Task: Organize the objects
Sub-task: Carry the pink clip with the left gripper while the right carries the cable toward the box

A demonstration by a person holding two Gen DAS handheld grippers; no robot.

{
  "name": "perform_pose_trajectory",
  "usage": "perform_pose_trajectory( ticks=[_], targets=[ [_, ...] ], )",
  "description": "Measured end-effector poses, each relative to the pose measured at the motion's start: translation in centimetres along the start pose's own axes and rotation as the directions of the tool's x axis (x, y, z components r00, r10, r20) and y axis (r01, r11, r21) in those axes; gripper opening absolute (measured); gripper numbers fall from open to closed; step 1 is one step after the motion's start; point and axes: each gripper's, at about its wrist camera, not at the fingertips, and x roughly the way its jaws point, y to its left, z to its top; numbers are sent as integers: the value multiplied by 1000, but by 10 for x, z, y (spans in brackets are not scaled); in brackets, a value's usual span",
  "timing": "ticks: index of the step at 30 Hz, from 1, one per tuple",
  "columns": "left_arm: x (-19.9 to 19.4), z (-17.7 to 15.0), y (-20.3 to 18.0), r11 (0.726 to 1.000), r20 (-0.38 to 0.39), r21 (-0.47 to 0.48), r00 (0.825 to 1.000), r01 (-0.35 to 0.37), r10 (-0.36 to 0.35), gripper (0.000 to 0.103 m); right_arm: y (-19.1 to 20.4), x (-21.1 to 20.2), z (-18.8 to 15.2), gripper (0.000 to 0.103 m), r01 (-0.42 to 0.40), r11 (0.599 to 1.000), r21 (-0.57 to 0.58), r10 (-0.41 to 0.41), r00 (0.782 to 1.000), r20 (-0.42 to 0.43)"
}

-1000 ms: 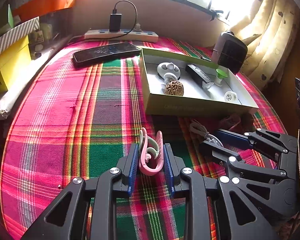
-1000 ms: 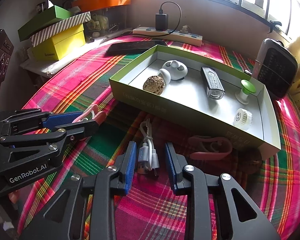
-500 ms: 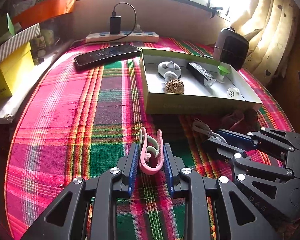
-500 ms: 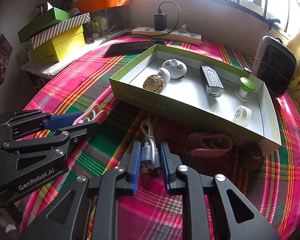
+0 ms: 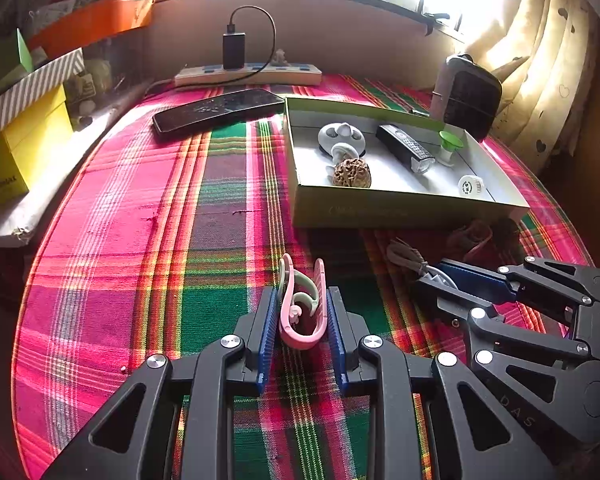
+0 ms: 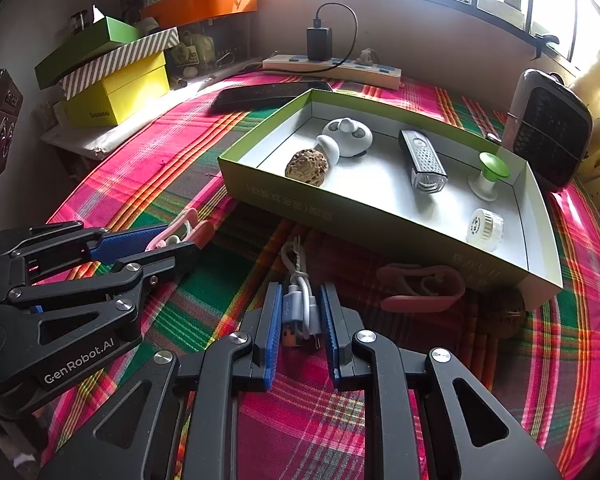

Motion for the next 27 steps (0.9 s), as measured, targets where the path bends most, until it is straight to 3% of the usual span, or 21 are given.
perform_pose_trajectory(
  ticks=[27],
  targets=[
    [-4, -3, -2, 1000, -11, -21, 1000, -7, 7, 22, -6, -8, -5, 19, -20, 998, 53, 19, 1000, 21]
  ],
)
